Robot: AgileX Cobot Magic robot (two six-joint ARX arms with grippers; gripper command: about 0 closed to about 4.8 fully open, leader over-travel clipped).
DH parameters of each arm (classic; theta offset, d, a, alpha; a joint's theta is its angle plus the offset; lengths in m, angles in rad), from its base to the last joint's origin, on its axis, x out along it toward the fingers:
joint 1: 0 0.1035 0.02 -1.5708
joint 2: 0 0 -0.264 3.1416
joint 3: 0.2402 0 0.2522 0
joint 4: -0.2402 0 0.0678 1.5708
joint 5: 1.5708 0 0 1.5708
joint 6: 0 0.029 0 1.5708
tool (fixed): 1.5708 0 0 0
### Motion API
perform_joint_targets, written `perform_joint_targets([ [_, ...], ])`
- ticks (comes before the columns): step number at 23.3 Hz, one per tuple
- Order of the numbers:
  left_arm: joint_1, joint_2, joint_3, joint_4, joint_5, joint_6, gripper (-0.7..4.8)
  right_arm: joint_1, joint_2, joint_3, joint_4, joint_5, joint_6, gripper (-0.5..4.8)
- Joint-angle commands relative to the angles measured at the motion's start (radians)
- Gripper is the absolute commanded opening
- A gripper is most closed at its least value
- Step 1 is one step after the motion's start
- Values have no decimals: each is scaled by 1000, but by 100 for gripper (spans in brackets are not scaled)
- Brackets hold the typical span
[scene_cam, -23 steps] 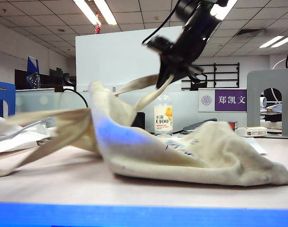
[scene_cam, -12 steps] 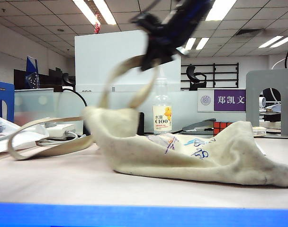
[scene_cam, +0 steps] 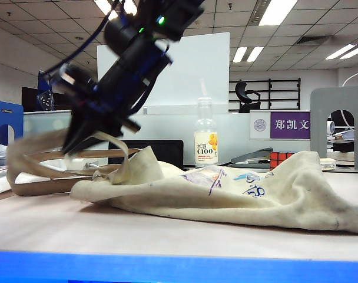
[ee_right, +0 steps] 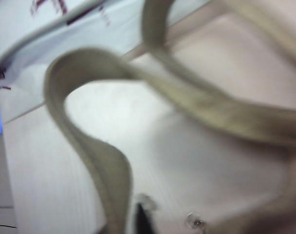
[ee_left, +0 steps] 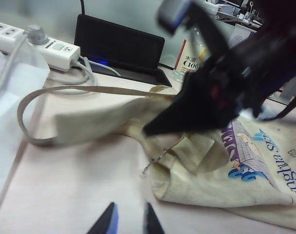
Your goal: Take the glasses case out of the canvas bag and put it on the table.
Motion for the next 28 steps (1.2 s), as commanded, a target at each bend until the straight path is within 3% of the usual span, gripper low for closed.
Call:
perform_joint_targets([
  [1, -1, -1, 1, 7, 1, 0, 80, 14, 0, 4, 81, 37, 0, 405],
  [2, -1, -1, 1, 7, 1, -1, 80, 19, -1, 5, 100, 51, 0, 441],
  [6, -1, -1, 1, 7, 3, -3, 80, 20, -8, 50, 117, 54, 1, 441],
  [13, -1, -1, 1, 7, 3, -4, 80, 24, -8, 154, 96, -60, 34, 442],
  [19, -2, -1, 1, 7, 3, -4, 80, 30, 7, 161, 185, -1, 34, 441],
  [28, -3, -1, 1, 7, 0, -3, 80, 30, 118, 161, 300, -29, 144, 422],
])
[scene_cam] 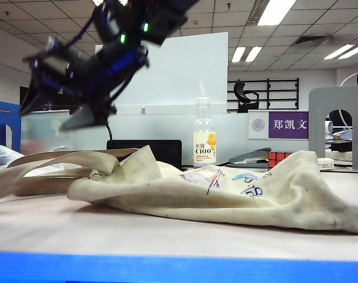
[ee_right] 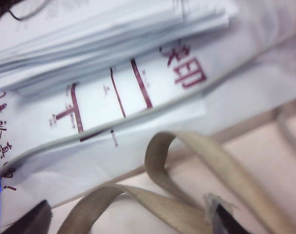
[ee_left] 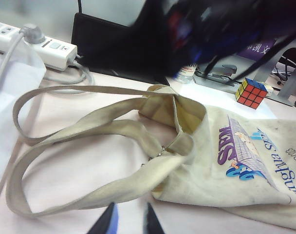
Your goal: Take the glasses case out of the canvas bag and put it on the table.
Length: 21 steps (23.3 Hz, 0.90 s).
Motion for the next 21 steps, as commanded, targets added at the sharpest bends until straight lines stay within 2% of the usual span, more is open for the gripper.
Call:
perform_joint_targets([
  [1, 0, -1, 1, 9, 0, -3, 80, 8, 23, 5, 33, -23, 47, 422],
  [8, -5, -1, 4, 19, 1, -3, 80, 20, 70, 5, 128, -35, 50, 421],
  [14, -5, -1, 39, 48, -3, 0, 80, 16, 127, 5, 139, -31, 50, 418],
  [21, -5, -1, 157, 13, -141, 35, 80, 33, 172, 20, 233, -9, 34, 418],
])
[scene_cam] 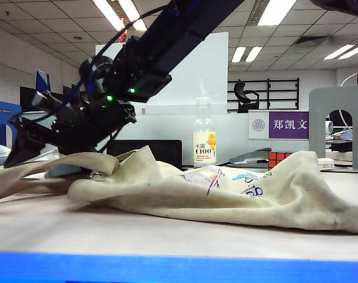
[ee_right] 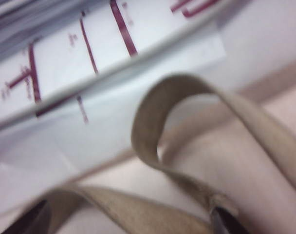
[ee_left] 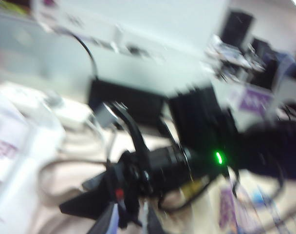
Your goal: Take the glasses case out of the canvas bag and put it on the table.
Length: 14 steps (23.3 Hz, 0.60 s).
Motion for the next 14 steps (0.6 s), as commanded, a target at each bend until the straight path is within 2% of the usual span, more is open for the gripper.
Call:
perform_joint_targets([
  [1, 1, 0, 43, -40, -50, 30, 80, 20, 11, 31, 85, 20, -13, 418],
  [5, 2, 0, 64, -78, -53, 29, 80, 35, 80, 129, 73, 68, -66, 407],
  [9, 1, 0, 70, -102, -52, 26, 80, 36, 127, 143, 21, 82, -67, 404],
  [10, 1, 0, 70, -106, -48, 24, 80, 37, 133, 143, 13, 90, -67, 376],
  [11, 1, 0, 70, -109, -48, 22, 80, 39, 134, 143, 12, 90, -67, 306],
  [12, 1, 0, 70, -113, -48, 21, 80, 42, 134, 143, 20, 96, -67, 186],
  [14, 1, 0, 70, -113, -48, 20, 80, 50, 134, 150, 43, 102, -67, 155],
])
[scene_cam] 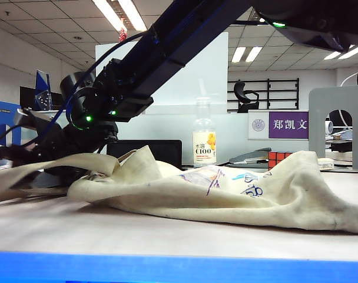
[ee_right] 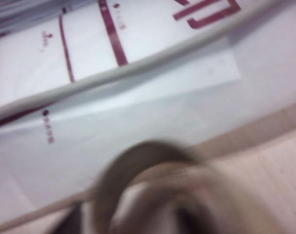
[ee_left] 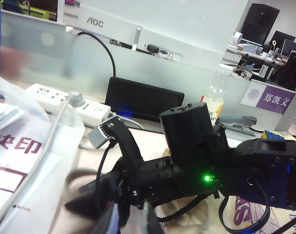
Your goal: Take the glasses case out of the canvas bag and put it on the table.
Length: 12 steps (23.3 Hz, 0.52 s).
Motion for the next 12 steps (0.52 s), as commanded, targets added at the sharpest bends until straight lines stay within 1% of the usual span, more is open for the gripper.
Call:
perform_joint_targets([
  [1, 0, -1, 4, 3, 4, -3, 80, 17, -1, 18, 19, 5, 1, 127],
  [2, 0, -1, 3, 3, 4, -3, 80, 21, -1, 34, 13, 3, 1, 72],
  [3, 0, -1, 3, 2, 3, -3, 80, 24, -1, 42, 10, 5, 1, 55],
  [4, 0, -1, 3, 1, 3, -3, 80, 25, -3, 69, 7, -1, 5, 23],
  [6, 0, -1, 2, 0, 4, -3, 80, 24, -7, 132, -1, -3, 5, -3],
  [7, 0, -1, 2, 0, 3, -4, 80, 21, -8, 158, -2, -4, 4, -2],
  [8, 0, -1, 2, 0, 3, -4, 80, 10, -10, 231, -26, -3, 4, -3],
  [9, 0, -1, 2, 0, 3, -4, 80, 2, -11, 262, -40, -3, 5, -2],
  [11, -10, -1, 2, 0, 2, -3, 80, -23, -11, 383, -130, -5, 6, -2],
  [12, -23, -1, -1, 1, 2, -3, 80, -39, -11, 455, -218, -7, 6, -2],
])
